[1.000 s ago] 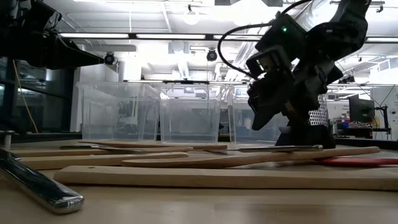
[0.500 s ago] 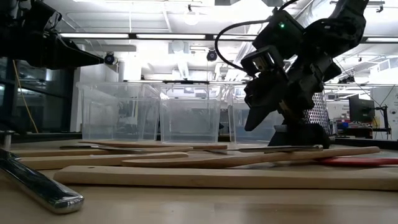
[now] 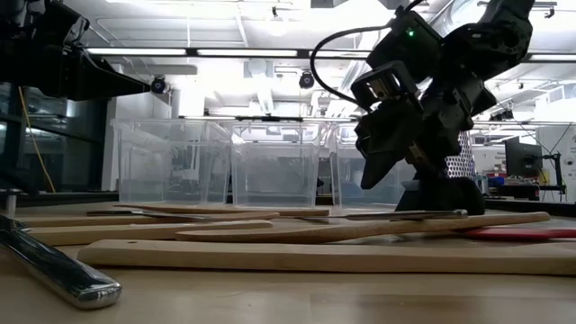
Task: Pick & Place Kitchen Items
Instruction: Put the table knife into the right transparent bin
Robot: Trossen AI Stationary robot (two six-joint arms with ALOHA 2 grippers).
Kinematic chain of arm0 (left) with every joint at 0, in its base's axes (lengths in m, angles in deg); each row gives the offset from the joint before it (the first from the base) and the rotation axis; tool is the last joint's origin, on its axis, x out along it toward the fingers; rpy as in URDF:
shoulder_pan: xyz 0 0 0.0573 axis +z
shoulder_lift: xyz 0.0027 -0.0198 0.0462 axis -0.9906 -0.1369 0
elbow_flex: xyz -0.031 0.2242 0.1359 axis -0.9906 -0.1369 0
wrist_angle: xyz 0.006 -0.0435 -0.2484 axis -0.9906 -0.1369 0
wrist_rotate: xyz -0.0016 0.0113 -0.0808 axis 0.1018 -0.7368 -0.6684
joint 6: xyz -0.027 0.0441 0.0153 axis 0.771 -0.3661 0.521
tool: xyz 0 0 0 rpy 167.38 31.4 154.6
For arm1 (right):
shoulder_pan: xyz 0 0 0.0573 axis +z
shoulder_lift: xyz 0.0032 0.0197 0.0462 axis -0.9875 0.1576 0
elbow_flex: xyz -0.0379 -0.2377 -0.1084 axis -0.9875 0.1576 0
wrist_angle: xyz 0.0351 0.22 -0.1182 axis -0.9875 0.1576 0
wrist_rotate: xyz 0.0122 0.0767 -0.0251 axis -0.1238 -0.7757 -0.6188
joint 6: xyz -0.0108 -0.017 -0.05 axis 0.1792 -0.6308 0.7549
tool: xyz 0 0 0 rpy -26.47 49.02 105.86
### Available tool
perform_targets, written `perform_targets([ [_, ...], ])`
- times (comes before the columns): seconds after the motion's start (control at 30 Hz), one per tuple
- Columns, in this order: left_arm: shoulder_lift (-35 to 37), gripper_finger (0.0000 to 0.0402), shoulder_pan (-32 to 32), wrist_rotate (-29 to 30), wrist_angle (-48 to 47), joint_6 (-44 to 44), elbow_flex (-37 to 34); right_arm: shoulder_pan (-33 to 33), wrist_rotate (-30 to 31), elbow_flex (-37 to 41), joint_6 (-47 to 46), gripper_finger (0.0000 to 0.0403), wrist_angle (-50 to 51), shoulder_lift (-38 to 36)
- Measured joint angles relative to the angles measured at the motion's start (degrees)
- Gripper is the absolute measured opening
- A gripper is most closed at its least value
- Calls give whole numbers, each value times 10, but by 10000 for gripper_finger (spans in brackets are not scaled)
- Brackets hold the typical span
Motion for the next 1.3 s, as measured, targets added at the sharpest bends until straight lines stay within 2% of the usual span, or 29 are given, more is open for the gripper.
perform_targets([
  [0.17, 0, 388, 0, 0, 0, 0, 0, -1, 6, -20, 6, 233, 14, 13],
  [0.43, 0, 388, 0, -1, 1, 0, 0, 1, -24, -39, -10, 233, -26, 67],
  [0.93, 0, 388, 0, 0, 2, 0, 0, 1, -25, -54, -8, 229, -15, 71],
  [1.07, 0, 388, 0, 0, 2, 0, 0, 2, -16, -54, -6, 203, 0, 72],
  [1.3, 0, 388, 0, 0, 2, 0, 0, 2, -8, -54, -5, 124, 14, 72],
])
